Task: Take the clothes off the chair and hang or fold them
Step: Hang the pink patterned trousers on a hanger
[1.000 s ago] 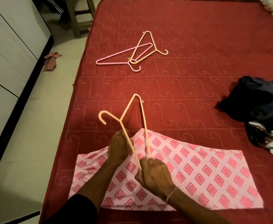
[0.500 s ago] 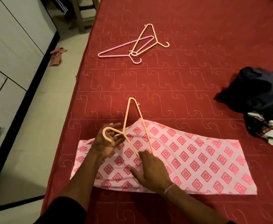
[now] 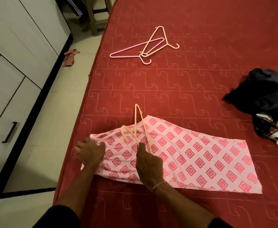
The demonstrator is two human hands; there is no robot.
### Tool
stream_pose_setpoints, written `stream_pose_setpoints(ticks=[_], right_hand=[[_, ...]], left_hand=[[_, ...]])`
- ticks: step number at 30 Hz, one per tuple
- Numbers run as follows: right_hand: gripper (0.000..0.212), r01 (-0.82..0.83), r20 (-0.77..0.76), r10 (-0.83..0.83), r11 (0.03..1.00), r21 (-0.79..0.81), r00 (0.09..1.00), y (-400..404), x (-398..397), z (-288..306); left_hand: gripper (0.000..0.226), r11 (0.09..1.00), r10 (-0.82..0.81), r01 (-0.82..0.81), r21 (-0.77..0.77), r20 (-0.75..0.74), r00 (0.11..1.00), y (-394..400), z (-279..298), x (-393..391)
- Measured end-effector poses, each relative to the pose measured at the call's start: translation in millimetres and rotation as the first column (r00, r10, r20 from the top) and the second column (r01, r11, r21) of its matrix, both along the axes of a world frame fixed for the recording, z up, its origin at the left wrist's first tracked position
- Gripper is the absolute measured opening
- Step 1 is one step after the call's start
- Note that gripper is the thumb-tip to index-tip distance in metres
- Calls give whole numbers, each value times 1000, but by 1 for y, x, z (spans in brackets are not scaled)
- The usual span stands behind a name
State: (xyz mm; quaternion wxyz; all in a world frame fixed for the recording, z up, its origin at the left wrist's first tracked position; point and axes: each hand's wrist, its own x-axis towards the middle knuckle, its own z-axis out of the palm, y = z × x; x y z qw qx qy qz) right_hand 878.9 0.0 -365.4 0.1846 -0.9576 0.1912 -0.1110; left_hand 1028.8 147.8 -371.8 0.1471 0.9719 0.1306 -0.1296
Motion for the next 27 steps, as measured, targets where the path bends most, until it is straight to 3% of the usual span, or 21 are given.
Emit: stream_pose_setpoints(ticks=[1, 3, 7, 10, 12, 14, 19, 24, 27], right_hand=[[28, 19, -19, -19, 1000, 1, 1000, 4, -4, -1], [36, 32, -69, -31, 999, 5, 997, 11, -8, -9], [40, -21, -78, 26, 998, 62, 997, 27, -9, -26], [23, -38, -61, 48, 985, 166, 997, 39, -6, -29], [35, -13, -62, 30, 964, 267, 998, 43, -2, -30], [46, -3, -91, 34, 948, 317, 995, 43, -1, -34], [46, -13, -85, 65, 860, 510, 994, 41, 7, -30], [37, 139, -49, -139, 770, 622, 989, 30, 8, -33], [35, 139, -67, -128, 709, 692, 990, 24, 8, -35]], left_hand=[[66, 996, 62, -62, 63, 11, 998, 8, -3, -5], [66, 993, 118, -117, 36, -23, 993, 26, -13, -8], [50, 973, 12, -41, -228, -129, 992, 56, -28, -3], [24, 841, 42, -113, -528, -145, 989, 60, -20, -8], [7, 742, -25, -80, -665, -147, 989, 51, -10, -12], [10, 669, -133, 5, -743, -113, 985, 40, -1, -18], [16, 577, -251, 81, -813, -82, 965, 3, 3, -36], [11, 500, -234, -106, -859, -252, 939, -20, -4, -45], [12, 442, -199, -170, -881, -281, 939, -30, 2, -53]])
